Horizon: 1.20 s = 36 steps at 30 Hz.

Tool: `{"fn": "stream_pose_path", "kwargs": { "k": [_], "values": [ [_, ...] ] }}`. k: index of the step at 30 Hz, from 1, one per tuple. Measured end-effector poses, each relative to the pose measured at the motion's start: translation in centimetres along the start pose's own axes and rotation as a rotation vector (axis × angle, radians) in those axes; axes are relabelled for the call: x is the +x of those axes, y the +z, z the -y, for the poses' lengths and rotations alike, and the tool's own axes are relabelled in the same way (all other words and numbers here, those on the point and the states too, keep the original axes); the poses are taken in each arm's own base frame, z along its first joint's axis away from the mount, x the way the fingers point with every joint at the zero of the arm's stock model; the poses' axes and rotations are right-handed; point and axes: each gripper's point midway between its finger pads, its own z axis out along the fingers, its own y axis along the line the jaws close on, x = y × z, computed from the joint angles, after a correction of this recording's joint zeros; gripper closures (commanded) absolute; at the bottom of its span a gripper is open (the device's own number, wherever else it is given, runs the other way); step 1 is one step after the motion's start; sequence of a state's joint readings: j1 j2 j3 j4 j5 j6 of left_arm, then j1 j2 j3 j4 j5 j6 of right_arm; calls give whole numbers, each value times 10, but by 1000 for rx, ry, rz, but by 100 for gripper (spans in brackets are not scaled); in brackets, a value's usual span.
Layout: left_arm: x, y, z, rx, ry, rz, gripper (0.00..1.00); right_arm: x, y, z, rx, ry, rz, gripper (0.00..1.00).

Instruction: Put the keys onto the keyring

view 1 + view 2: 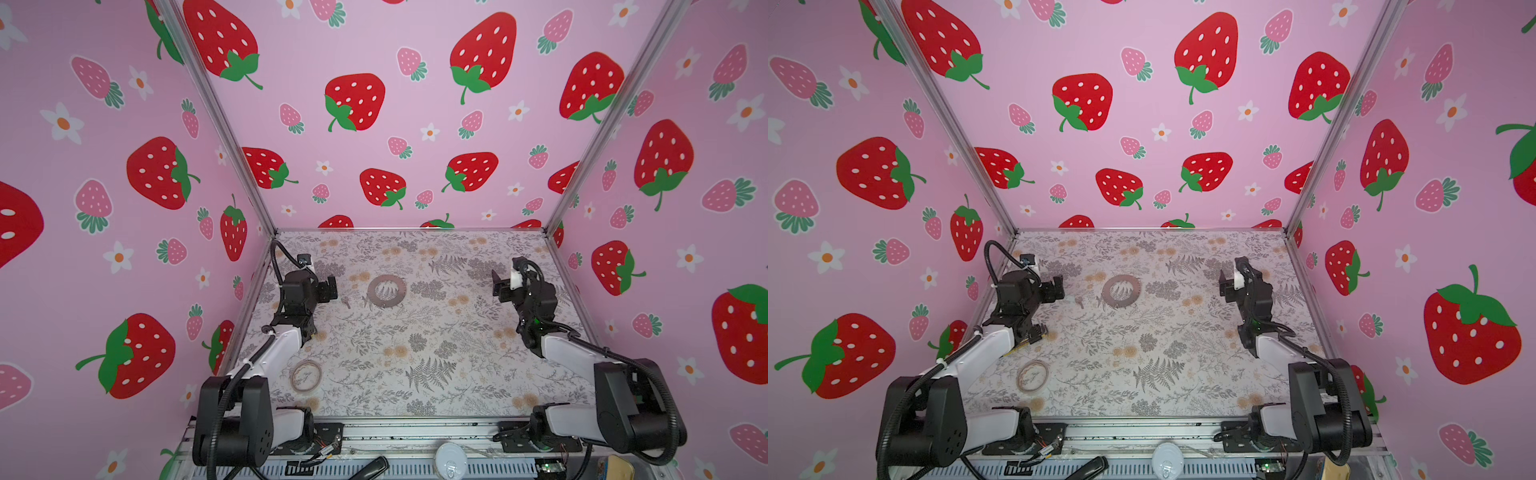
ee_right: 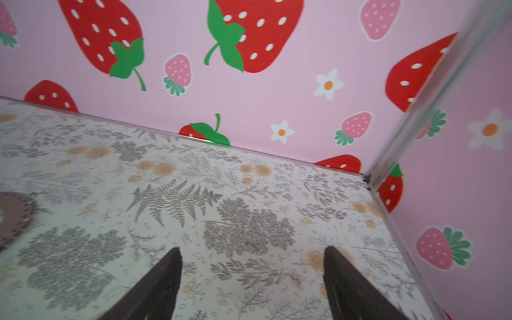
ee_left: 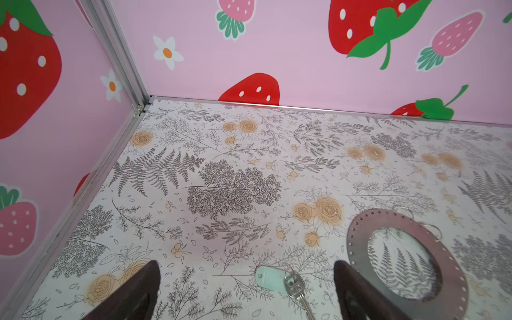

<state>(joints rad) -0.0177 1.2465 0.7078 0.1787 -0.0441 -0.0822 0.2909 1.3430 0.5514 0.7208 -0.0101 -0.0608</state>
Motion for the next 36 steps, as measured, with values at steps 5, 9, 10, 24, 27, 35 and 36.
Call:
{"fn": "stream_pose_path", "kwargs": {
  "k": [5, 9, 10, 24, 27, 35, 36],
  "values": [
    [-15, -18, 23, 86, -57, -82, 8, -17, 25, -99, -260, -85, -64, 36],
    [11, -25, 52, 165, -61, -215, 9, -12, 43, -171, -419, -130, -143, 37],
    [20, -26, 57, 181, -58, -254, 9, -9, 48, -188, -450, -141, -162, 38],
    [68, -34, 74, 210, -109, -498, 8, 53, 93, -325, -658, -219, -392, 46],
    [71, -34, 75, 217, -117, -513, 8, 59, 101, -329, -657, -225, -418, 46],
    [77, -35, 76, 223, -121, -538, 9, 68, 104, -333, -677, -251, -453, 51],
    [77, -35, 76, 223, -118, -540, 9, 69, 103, -333, -683, -254, -454, 53]
  ]
}}
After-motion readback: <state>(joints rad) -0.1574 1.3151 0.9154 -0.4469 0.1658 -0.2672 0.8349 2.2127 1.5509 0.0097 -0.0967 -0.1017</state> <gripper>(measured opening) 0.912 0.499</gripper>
